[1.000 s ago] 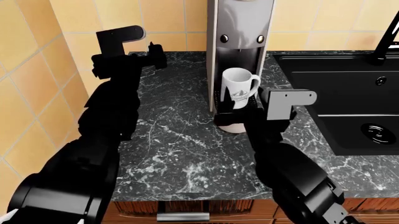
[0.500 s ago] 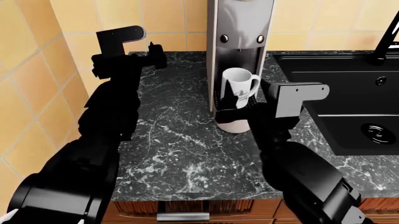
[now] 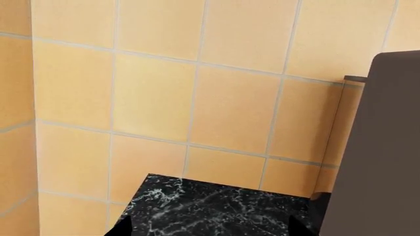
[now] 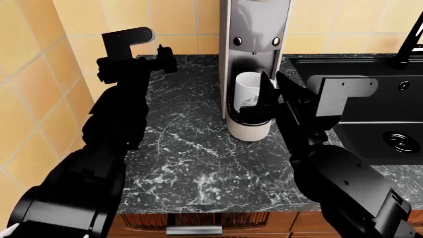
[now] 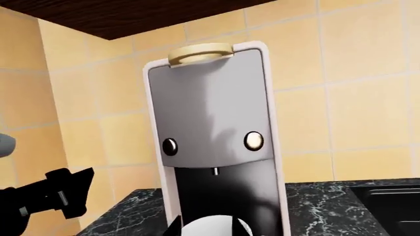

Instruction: Pick the mug from the cabinet, place it under the coffee machine dispenser, and press the start button.

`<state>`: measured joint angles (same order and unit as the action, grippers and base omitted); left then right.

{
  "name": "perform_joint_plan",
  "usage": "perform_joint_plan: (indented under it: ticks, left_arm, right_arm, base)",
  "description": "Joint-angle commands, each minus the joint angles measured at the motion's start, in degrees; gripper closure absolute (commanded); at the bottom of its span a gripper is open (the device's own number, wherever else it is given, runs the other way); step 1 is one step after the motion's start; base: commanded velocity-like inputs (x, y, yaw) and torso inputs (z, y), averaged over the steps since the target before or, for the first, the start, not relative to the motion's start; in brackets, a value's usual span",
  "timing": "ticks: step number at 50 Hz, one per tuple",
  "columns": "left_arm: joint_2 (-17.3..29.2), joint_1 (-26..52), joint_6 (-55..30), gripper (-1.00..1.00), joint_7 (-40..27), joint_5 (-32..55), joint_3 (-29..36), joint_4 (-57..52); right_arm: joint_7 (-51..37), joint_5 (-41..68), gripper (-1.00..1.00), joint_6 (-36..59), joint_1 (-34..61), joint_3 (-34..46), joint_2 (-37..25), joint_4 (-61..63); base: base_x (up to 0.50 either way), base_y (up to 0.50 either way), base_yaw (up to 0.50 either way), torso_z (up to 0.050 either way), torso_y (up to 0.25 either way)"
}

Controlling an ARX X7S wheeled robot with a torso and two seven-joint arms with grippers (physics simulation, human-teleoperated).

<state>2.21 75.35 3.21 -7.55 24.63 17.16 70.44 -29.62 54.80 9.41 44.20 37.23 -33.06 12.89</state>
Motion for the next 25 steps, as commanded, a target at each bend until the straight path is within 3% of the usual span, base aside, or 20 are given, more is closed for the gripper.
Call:
perform_joint_plan:
  ticks: [1,25]
  left_arm:
    - [0.06,-0.11,0.02,-1.00,-0.03,0.26,0.30,-0.15]
    - [-0.28,0.74,1.38,-1.00,0.42,0.56,0.64,2.17]
  right_arm:
    - [0.85,4.38,1.00,0.65,1.27,-2.26,-1.59,1.39]
    - [4.65,12.66,1.00,1.40,4.21,-5.98,-2.78,-0.38]
  base:
    - [0.00,0.00,0.00,0.000,0.000]
    - [0.00,0.00,0.00,0.000,0.000]
